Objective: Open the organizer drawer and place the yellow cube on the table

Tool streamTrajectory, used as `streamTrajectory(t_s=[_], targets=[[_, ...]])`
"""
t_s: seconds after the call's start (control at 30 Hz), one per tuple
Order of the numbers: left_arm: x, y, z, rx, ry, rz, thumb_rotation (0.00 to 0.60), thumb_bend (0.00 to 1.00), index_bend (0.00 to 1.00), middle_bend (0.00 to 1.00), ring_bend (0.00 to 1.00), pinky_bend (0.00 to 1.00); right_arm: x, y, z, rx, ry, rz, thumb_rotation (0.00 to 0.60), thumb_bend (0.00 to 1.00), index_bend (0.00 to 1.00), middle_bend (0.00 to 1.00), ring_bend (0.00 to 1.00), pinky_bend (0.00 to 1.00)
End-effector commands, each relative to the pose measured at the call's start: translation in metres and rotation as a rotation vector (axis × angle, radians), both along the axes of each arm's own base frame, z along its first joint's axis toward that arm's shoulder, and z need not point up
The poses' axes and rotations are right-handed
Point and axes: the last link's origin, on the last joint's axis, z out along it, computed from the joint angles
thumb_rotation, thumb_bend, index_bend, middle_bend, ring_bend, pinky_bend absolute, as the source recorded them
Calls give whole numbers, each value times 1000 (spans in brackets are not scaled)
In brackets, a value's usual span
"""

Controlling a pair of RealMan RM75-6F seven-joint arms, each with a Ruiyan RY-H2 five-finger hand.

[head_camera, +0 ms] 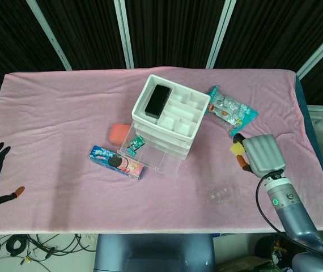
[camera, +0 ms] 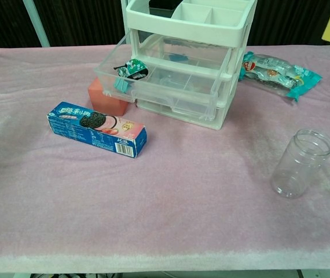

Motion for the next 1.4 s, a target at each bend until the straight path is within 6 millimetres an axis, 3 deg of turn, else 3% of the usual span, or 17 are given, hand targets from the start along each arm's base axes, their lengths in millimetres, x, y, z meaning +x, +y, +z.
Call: streamTrajectory(t_s=[0.03, 0.4, 0.77, 1.1, 1.2, 1.4], targets=[[0, 0, 0, 0, 0, -2, 600, 0, 0, 0, 0, 0, -20, 3, -8, 24, 11, -38, 600, 359, 507, 983, 1000, 1000], [0, -1, 0, -6, 4, -6, 600, 0, 0, 0, 0, 0, -64, 5, -46, 97, 72, -121, 600, 359, 508, 983, 1000, 1000], [0, -1, -1, -12, 4, -4, 600, 0, 0, 0, 0, 0, -82, 2, -79, 130, 108, -153, 600, 354, 508, 983, 1000, 1000], [1, 0, -2, -13, -3, -3, 600, 0, 0, 0, 0, 0, -103, -1, -89, 136, 145, -222, 600, 284, 507, 978, 1000, 1000], [1, 0, -2, -14, -4, -3, 600, 0, 0, 0, 0, 0, -106, 0, -93, 146, 151, -240, 600, 247, 458, 976, 1000, 999], [1, 0, -2, -14, -5, -1, 600, 0, 0, 0, 0, 0, -105, -1, -97, 141, 150, -240, 600, 183, 237, 973, 1000, 997]])
